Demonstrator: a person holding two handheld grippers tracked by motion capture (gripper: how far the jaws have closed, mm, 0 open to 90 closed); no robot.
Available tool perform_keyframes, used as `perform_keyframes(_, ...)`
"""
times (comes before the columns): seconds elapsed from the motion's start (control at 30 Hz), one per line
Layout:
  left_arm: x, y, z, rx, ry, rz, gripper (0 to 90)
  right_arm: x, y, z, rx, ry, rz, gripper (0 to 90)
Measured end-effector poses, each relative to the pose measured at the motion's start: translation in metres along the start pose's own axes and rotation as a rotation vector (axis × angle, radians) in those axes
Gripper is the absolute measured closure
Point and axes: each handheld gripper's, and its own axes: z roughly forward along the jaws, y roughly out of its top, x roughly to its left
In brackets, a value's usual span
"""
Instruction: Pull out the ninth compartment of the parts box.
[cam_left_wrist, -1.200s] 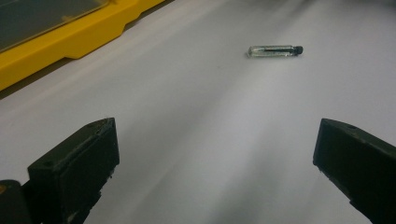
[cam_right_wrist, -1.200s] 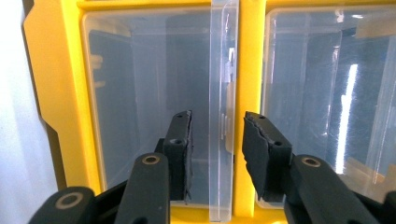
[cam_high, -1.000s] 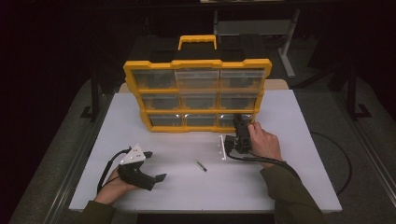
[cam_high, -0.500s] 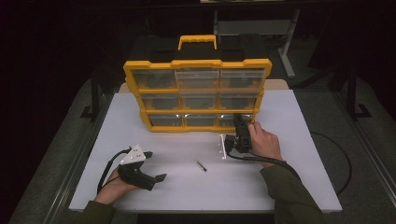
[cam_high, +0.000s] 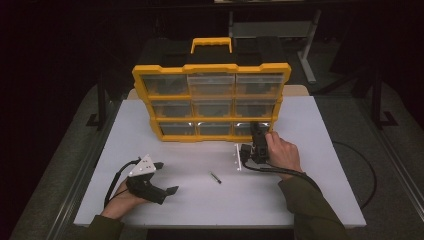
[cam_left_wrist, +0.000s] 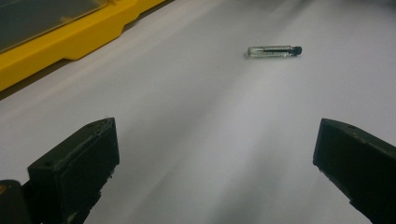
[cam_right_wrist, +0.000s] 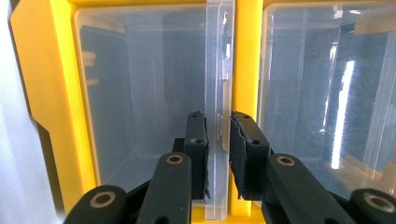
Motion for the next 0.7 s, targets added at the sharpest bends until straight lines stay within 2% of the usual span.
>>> perform_keyframes(0.47, 0.0007, 0.0002, -0.0009, -0.002, 0.001, 0.003, 0.0, -0.0005, 0.0008, -0.0010, 0.001, -0.002, -0.028, 77.8)
perform_keyframes(0.53, 0.0007, 0.0002, -0.0011, -0.003, 0.002, 0.002, 0.0, 0.0006, 0.0016, -0.0024, 0.016, -0.007, -0.010, 77.9)
perform_keyframes(0.6, 0.0007, 0.0002, -0.0012, -0.006, 0.003, 0.000, 0.0, 0.0002, 0.0018, -0.0018, 0.011, 0.000, -0.021, 77.9)
perform_keyframes(0.7, 0.0005, 0.0002, -0.0014, -0.007, 0.002, -0.003, 0.0, 0.0011, 0.0034, -0.0024, 0.009, -0.021, -0.041, 78.1)
